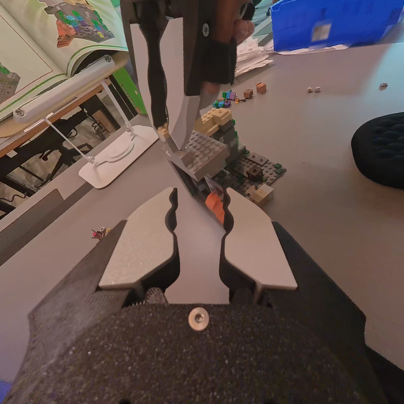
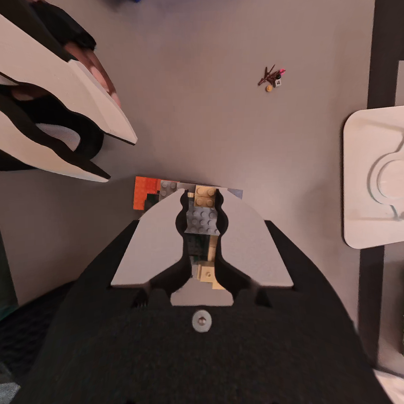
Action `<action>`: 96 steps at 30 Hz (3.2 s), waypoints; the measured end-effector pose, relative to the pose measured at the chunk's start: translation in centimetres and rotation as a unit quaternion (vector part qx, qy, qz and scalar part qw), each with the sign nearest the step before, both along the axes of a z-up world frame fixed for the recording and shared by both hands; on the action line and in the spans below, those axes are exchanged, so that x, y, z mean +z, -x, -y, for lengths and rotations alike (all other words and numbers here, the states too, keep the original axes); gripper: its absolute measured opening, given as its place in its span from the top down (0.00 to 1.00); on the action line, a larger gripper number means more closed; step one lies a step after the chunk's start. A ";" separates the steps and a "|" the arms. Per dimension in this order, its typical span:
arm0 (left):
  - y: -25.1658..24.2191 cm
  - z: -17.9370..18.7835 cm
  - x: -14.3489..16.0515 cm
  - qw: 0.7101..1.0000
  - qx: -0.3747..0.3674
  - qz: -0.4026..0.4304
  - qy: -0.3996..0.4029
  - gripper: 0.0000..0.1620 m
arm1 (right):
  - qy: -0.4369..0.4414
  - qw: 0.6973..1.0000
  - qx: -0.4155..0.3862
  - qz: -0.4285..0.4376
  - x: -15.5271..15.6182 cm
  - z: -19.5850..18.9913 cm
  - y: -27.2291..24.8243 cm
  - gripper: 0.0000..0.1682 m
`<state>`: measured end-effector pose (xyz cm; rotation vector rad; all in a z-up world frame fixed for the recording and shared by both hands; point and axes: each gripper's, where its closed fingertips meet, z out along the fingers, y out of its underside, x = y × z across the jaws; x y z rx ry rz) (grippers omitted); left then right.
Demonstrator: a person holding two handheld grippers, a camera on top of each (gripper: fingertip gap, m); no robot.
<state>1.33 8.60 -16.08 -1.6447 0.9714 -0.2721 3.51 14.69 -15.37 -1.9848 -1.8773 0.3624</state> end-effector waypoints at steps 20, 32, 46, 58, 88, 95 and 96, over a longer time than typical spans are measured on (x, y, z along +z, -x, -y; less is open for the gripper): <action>-1.0 1.0 5.8 0.987 -0.011 0.094 -0.128 0.79 | 0.302 0.833 0.010 -0.463 9.3 8.1 1.1 0.86; -3.9 7.0 9.8 0.927 -0.050 0.009 -0.371 0.89 | 0.378 0.748 0.012 -0.545 9.2 14.7 0.4 0.86; -4.4 9.1 9.8 0.929 -0.097 0.016 -0.356 0.90 | 0.316 0.817 0.037 -0.481 8.4 16.7 -0.6 0.90; -4.6 10.2 8.6 0.957 -0.178 0.163 -0.161 0.89 | 0.326 0.819 0.056 -0.470 7.5 17.6 -0.9 0.90; -4.2 11.4 8.6 0.930 -0.247 0.210 0.175 0.90 | 0.127 0.946 0.128 -0.268 8.8 17.5 -1.0 0.99; -3.9 11.7 8.5 0.913 -0.258 0.257 0.182 0.90 | 0.168 0.916 0.104 -0.348 8.4 17.7 -1.0 0.99; -3.9 11.7 8.3 0.911 -0.258 0.265 0.185 0.90 | 0.174 0.912 0.099 -0.359 8.0 17.7 -1.1 0.99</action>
